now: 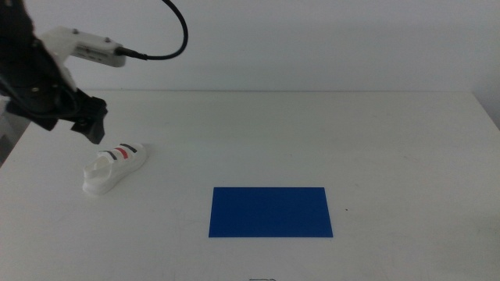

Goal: Use one arm to grab the shoe from the table and place it on the mat.

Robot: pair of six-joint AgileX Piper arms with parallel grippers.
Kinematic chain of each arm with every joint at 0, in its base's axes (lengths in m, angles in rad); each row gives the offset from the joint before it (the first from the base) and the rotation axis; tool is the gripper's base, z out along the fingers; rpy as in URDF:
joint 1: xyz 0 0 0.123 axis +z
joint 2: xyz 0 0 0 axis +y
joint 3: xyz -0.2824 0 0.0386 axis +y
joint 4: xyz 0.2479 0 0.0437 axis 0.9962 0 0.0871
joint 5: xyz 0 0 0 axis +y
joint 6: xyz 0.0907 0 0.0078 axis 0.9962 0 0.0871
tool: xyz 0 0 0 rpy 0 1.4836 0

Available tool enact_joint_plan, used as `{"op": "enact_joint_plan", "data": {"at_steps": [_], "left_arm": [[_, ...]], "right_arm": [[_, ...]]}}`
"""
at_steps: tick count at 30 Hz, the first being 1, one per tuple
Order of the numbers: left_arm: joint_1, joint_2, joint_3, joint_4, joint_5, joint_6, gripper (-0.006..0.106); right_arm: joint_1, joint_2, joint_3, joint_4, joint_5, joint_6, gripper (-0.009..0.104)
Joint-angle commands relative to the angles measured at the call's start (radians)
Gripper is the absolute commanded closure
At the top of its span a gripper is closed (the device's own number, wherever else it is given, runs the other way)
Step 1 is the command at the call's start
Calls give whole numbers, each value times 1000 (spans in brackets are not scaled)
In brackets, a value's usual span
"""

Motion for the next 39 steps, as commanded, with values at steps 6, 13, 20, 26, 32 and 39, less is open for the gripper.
{"op": "enact_joint_plan", "data": {"at_steps": [6, 13, 20, 26, 32, 39], "left_arm": [[-2, 143, -149, -33, -23, 70, 12], [-2, 285, -210, -68, -29, 111, 12], [-2, 354, -210, -99, -30, 151, 13], [-1, 388, -223, -95, -24, 153, 32], [-1, 388, -277, -77, 126, 119, 80], [-37, 290, -232, -115, 254, 28, 102]], "right_arm": [[2, -19, -19, -9, -76, -4, 1], [2, -19, -19, -9, -76, -4, 1], [2, -19, -19, -9, -76, -4, 1], [2, -19, -19, -9, -76, -4, 1], [2, -19, -19, -9, -76, -4, 1], [2, -19, -19, -9, -76, -4, 1]]}}
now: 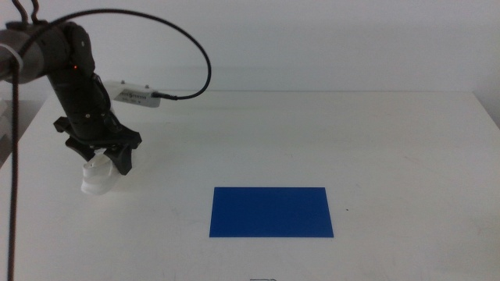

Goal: Use one arm to grab the shoe from the table and place it on the mat.

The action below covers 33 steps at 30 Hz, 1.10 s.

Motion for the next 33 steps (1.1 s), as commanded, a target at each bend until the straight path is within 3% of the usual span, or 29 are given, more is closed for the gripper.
{"op": "enact_joint_plan", "data": {"at_steps": [1, 8, 17, 26, 28, 33], "left_arm": [[-43, -143, 20, -20, 108, -39, 102], [-256, -282, 126, 26, 44, -186, 102], [-569, -153, 1, 26, 41, -300, 102], [-656, -18, -154, 19, 54, -360, 102], [-656, -15, -154, 14, 40, -467, 102], [-656, -15, -154, -2, 52, -1127, 102]], "right_arm": [[2, -19, -19, -9, -76, -4, 1], [2, -19, -19, -9, -76, -4, 1], [2, -19, -19, -9, -76, -4, 1], [2, -19, -19, -9, -76, -4, 1], [2, -19, -19, -9, -76, -4, 1], [2, -19, -19, -9, -76, -4, 1]]}}
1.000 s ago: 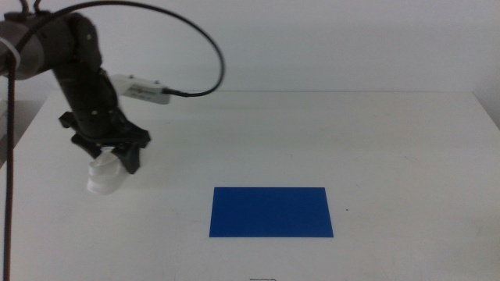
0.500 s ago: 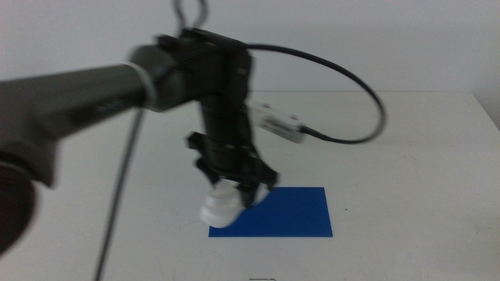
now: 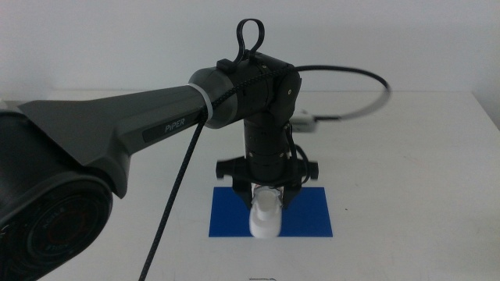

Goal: Use one arm to grab the shoe from the table and place it on the mat.

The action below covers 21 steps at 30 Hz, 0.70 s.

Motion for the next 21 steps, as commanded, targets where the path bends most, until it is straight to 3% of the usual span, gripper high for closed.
{"op": "enact_joint_plan", "data": {"at_steps": [1, 5, 8, 13, 19, 21], "left_arm": [[-2, -65, -31, -36, 36, -371, 102], [-2, -65, -31, -31, 36, -816, 102], [-2, -65, -31, 3, 36, -1044, 102], [-2, -65, -31, 49, 35, -1215, 102], [-2, -65, -31, 50, -24, -1580, 102], [-2, -65, -31, 61, -24, -1579, 102]], "right_arm": [[2, -19, -19, -9, -76, -4, 1], [2, -19, -19, -9, -76, -4, 1], [2, -19, -19, -9, -76, -4, 1], [2, -19, -19, -9, -76, -4, 1], [2, -19, -19, -9, -76, -4, 1], [2, -19, -19, -9, -76, -4, 1]]}}
